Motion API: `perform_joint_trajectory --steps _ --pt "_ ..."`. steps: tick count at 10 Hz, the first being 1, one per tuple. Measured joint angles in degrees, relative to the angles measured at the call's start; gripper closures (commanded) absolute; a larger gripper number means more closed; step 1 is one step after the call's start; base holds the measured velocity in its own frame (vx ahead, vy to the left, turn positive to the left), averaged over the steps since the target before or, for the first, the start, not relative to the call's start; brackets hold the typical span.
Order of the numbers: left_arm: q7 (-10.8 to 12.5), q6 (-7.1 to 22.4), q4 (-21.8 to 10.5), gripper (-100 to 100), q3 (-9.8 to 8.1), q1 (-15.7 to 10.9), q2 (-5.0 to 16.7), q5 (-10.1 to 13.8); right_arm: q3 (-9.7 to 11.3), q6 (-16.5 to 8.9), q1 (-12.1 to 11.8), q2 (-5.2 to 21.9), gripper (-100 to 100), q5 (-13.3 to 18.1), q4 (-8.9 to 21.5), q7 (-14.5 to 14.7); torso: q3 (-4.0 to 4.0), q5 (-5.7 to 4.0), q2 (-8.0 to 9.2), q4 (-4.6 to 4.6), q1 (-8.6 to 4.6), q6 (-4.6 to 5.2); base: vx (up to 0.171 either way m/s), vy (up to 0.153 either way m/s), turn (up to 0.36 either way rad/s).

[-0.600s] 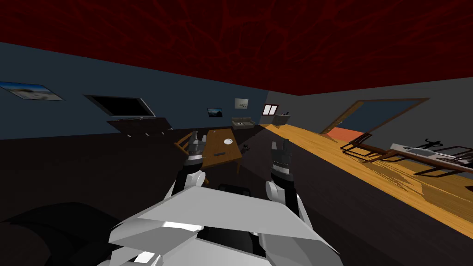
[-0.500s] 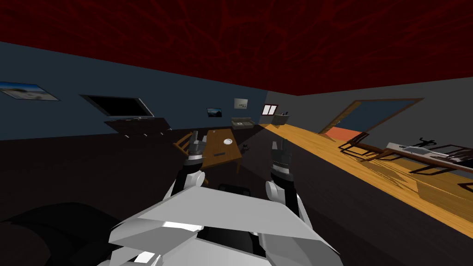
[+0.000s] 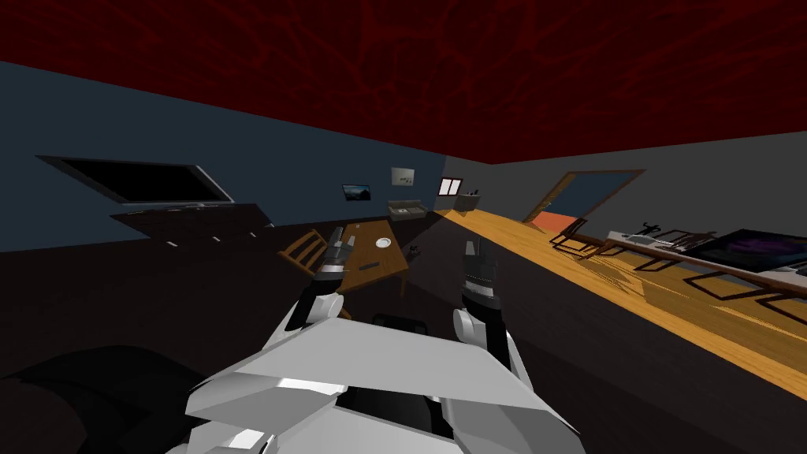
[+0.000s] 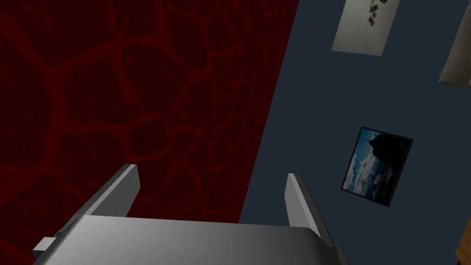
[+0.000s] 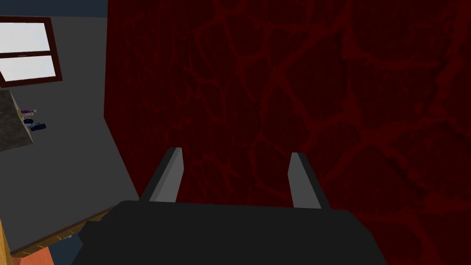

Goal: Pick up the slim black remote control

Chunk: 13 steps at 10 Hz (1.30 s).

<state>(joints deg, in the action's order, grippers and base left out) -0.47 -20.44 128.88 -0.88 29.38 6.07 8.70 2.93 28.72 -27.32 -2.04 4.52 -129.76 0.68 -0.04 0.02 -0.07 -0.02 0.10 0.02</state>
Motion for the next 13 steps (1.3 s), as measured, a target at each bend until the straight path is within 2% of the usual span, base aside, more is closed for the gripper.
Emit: perform_joint_trajectory --steps 2,4,6,8,10,12,13 --pt "2.5 2.4 -2.4 -100 -1.42 0.2 2.2 1.7 0.0 0.0 0.0 0.0 0 0.0 0.0 0.0 -0.01 0.01 -0.02 -0.01 0.05 -0.01 0.017 0.031 -0.166" --pt "4.3 4.3 -2.4 -100 -2.50 1.2 3.5 3.0 0.0 0.0 0.0 0.0 0 0.0 0.0 0.0 0.02 0.00 0.03 0.01 -0.01 -0.01 0.011 0.024 -0.264" --pt "6.0 7.2 -4.2 -100 -3.52 0.2 4.2 4.1 0.0 0.0 0.0 0.0 0 0.0 0.0 0.0 0.00 0.01 0.00 0.00 0.01 -0.05 0.010 0.024 -0.155" --pt "8.2 10.6 -4.9 -100 -5.01 0.8 5.3 5.9 0.0 0.0 0.0 0.0 0 0.0 0.0 0.0 0.01 0.00 0.01 0.00 0.02 -0.01 0.011 0.032 -0.218" --pt "9.8 12.7 -7.1 -100 -5.74 0.5 5.8 7.0 0.0 0.0 0.0 0.0 0 0.0 0.0 0.0 -0.01 0.00 -0.01 0.00 0.00 -0.03 0.012 0.027 -0.315" --pt "12.2 15.4 -9.0 -100 -7.19 0.5 6.9 8.8 0.0 0.0 0.0 0.0 0 0.0 0.0 0.0 0.00 0.01 -0.01 0.00 0.03 -0.07 0.011 0.029 -0.175" --pt "13.0 17.5 -8.9 -100 -7.86 0.6 6.8 9.5 0.0 0.0 0.0 0.0 0 0.0 0.0 0.0 -0.01 0.00 -0.02 0.00 0.00 -0.02 0.015 0.046 -0.358"
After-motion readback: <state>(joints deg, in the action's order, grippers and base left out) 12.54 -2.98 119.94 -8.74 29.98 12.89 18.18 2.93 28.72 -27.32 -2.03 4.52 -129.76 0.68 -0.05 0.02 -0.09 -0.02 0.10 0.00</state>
